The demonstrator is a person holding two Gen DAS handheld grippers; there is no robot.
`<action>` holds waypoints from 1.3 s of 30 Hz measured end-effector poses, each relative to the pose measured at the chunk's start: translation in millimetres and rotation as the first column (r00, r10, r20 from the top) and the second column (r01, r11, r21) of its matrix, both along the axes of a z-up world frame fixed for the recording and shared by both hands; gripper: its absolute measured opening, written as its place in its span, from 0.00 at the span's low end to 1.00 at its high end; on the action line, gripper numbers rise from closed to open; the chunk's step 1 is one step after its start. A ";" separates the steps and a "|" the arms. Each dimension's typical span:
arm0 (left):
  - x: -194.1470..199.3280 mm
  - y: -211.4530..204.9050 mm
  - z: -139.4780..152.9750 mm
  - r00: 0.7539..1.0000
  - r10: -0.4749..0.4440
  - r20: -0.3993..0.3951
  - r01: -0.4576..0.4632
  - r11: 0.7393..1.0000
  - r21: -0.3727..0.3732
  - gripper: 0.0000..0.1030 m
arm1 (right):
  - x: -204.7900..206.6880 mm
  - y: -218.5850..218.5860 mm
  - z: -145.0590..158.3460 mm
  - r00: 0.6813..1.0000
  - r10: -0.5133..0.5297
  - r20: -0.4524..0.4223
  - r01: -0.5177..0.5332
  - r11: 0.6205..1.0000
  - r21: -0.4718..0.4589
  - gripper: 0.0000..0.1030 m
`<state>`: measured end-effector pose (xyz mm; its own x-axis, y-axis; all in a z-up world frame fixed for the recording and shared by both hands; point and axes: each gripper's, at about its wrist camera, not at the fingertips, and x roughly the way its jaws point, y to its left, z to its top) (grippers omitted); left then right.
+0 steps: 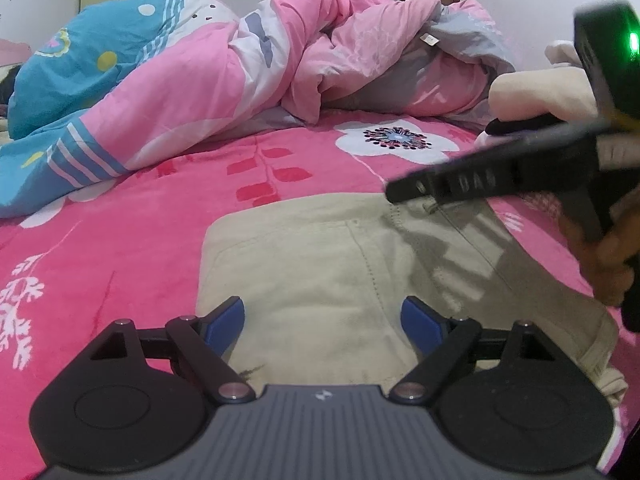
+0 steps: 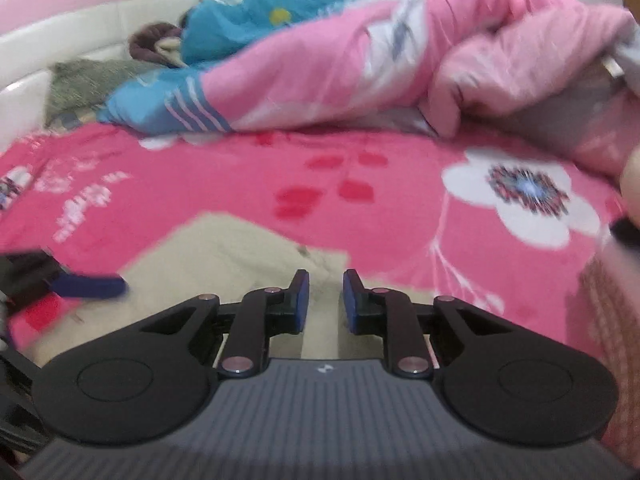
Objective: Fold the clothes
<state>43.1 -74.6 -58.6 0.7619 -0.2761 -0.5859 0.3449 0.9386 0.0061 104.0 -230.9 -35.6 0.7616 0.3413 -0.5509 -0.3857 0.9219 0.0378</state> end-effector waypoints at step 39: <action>-24.9 -15.1 20.6 0.987 0.099 -0.124 -0.085 0.990 0.112 0.86 | -100.0 -22.5 -8.0 0.988 -0.134 -0.076 0.142 0.984 0.106 0.18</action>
